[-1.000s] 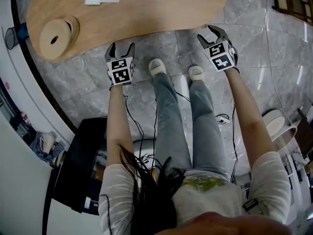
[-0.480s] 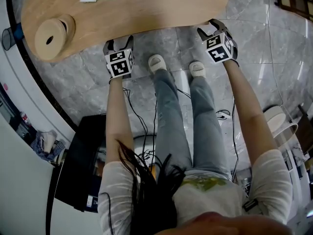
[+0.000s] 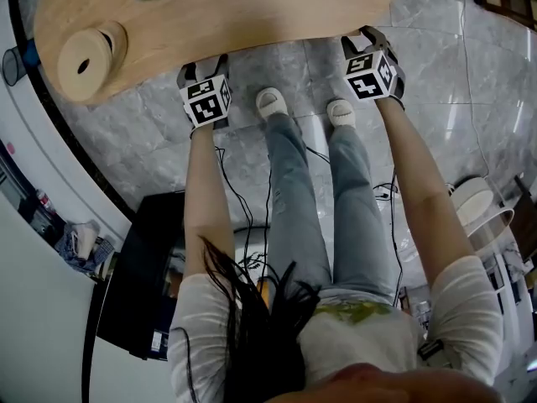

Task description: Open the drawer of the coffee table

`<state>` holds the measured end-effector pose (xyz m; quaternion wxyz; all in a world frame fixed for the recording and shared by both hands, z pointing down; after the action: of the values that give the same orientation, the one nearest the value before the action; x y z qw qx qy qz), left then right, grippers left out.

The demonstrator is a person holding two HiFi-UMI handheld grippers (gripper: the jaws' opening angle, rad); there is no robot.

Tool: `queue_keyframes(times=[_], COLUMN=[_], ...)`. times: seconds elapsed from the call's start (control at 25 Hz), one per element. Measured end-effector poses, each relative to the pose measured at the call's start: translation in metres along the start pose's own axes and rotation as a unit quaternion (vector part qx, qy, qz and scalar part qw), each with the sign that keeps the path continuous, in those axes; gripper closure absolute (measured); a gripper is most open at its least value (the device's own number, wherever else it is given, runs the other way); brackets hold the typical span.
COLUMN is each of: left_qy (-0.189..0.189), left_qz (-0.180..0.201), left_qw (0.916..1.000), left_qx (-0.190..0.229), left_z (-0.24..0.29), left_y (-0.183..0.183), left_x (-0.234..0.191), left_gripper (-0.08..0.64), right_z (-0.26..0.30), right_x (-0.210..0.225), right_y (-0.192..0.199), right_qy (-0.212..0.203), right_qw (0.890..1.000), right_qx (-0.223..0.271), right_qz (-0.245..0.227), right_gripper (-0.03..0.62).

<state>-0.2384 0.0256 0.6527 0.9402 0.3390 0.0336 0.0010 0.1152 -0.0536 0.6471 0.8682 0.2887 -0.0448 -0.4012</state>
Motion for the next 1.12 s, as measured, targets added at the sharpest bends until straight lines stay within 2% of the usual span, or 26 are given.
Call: queue_keyframes(times=[0.4, 1.12], left_qy=[-0.006, -0.02], left_qz=[0.003, 0.014], left_qw=[1.0, 0.9995], left_qx=[-0.003, -0.022], left_z=[-0.002, -0.012], left_y=[0.0, 0.017], left_x=[0.001, 0.002], left_gripper=[0.229, 0.258], right_z=[-0.002, -0.011], right_x=[-0.001, -0.012], right_y=[0.001, 0.014], right_qy=[0.012, 0.004], right_qw=[1.0, 1.0], right_qx=[-0.002, -0.006], right_qz=[-0.002, -0.006], right_gripper=[0.423, 0.426])
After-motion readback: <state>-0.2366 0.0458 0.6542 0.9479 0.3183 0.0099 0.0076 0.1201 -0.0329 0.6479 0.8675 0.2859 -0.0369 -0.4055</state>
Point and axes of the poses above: the fingertips, and each gripper's own axes: z forward along the fingers, x to its right, y out of its underside, the point moved 5 cm from there along -z, backward along the fingers, and after that the axes turned 10 degrees about x, right-handed, at the moved point
